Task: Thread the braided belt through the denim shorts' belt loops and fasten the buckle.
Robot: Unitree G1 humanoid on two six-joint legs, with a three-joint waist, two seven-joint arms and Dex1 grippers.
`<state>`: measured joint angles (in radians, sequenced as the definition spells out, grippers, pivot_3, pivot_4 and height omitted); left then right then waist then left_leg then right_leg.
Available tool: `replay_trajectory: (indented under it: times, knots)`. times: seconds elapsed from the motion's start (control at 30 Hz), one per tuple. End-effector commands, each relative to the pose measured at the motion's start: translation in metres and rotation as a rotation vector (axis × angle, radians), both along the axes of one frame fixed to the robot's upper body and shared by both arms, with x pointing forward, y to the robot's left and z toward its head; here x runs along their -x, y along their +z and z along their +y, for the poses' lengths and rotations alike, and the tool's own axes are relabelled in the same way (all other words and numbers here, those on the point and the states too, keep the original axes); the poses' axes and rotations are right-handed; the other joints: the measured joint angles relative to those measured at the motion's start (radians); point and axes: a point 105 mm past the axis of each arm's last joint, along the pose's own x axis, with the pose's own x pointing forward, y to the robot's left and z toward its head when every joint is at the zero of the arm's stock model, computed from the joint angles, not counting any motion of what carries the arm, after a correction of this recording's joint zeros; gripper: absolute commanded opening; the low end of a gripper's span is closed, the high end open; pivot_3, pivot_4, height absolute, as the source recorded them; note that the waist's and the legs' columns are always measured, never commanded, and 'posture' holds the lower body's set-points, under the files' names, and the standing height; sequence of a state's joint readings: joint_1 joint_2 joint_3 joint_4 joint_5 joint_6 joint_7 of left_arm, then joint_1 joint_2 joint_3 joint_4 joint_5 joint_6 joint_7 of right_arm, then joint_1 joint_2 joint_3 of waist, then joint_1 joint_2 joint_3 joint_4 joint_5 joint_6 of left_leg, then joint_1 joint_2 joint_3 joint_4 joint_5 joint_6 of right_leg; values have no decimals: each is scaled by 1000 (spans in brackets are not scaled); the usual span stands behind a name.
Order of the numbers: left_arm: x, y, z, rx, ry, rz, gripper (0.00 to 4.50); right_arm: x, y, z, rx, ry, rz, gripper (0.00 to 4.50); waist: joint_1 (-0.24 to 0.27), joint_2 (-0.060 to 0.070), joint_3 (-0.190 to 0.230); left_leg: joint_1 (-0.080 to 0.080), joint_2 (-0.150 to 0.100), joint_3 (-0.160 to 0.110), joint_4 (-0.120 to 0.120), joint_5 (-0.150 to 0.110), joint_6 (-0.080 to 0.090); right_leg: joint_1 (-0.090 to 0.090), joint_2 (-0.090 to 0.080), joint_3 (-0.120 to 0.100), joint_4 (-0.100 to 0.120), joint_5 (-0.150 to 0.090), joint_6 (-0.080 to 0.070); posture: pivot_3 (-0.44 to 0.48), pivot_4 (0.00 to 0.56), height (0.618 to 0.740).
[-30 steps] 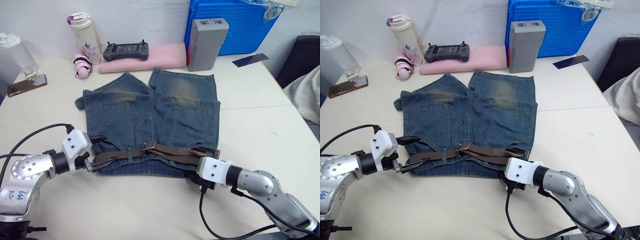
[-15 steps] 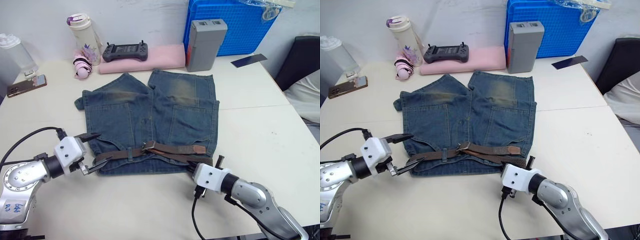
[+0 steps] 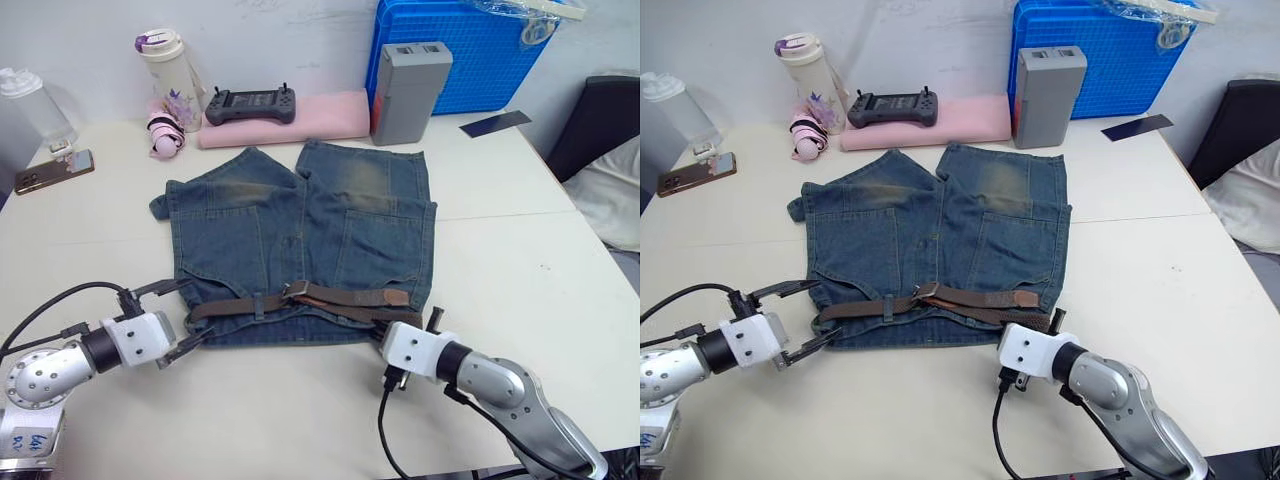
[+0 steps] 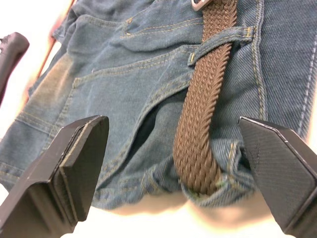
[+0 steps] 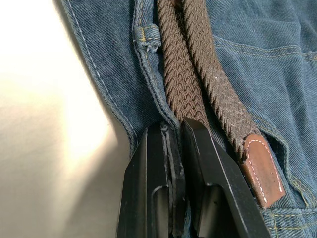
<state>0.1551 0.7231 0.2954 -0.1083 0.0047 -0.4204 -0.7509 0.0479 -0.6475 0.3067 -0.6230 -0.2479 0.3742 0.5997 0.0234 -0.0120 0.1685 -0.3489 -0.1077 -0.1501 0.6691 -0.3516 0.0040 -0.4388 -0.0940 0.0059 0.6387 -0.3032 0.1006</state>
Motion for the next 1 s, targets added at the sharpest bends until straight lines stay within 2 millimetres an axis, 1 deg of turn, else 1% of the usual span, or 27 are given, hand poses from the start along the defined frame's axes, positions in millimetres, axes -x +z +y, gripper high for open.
replay_trajectory:
  times: [0.03,0.13,0.23,0.27,0.33,0.47,0.53,0.57,0.73,0.83,0.9,1.0]
  knots:
    - [-2,-6,-8,-58,4,-15,4500,0,2,3,-1,3,0,62,0,0,0,0,0,0,0,0,0,0,0,0,0,0,0,0,150,718]
    - [-5,-13,-12,-55,30,8,4500,0,4,5,-10,8,2,62,0,0,0,1,0,0,0,0,0,1,0,0,0,0,0,0,150,718]
    - [-12,-12,-14,-31,77,-5,4500,2,4,7,-10,17,11,62,2,1,1,10,0,0,-3,0,0,10,0,0,-2,0,0,0,150,718]
    - [-13,-11,-14,-32,82,-9,4256,3,4,7,-8,17,14,21,2,1,1,13,0,0,-3,0,1,13,0,0,-2,0,0,0,150,718]
    - [-12,-15,-17,-43,61,19,3691,3,2,6,-1,16,18,0,1,1,0,13,0,0,-3,0,1,13,0,0,-2,0,0,0,150,718]
    - [-11,-21,-16,-81,69,40,1820,2,1,4,8,14,19,0,1,1,1,13,0,0,-4,0,1,12,0,0,-2,0,0,0,150,718]
    - [-11,-26,-12,-96,96,53,936,2,1,2,13,12,22,0,1,1,1,13,0,0,-4,0,1,12,0,0,-2,0,0,0,150,718]
    - [-12,-30,-6,-106,127,64,490,2,0,1,16,9,23,0,1,1,1,13,0,0,-4,0,1,12,0,0,-2,0,0,0,150,718]
    - [-12,-39,32,-36,326,123,490,-4,0,-10,38,-46,21,0,1,1,1,13,0,0,-4,0,1,12,0,0,-2,0,0,0,150,718]
    - [-4,-50,53,-50,397,167,490,-9,0,-22,62,-94,18,0,0,1,1,13,0,0,-4,0,0,12,0,0,-2,0,0,0,150,718]
    - [0,-54,57,-32,420,186,490,-11,-1,-26,67,-117,20,0,0,1,1,13,0,0,-4,0,0,12,0,0,-2,0,0,0,150,718]
    - [5,-63,54,-42,405,218,490,-15,0,-31,72,-149,14,0,-1,2,0,13,1,0,-5,0,0,12,0,0,-2,0,0,0,150,718]
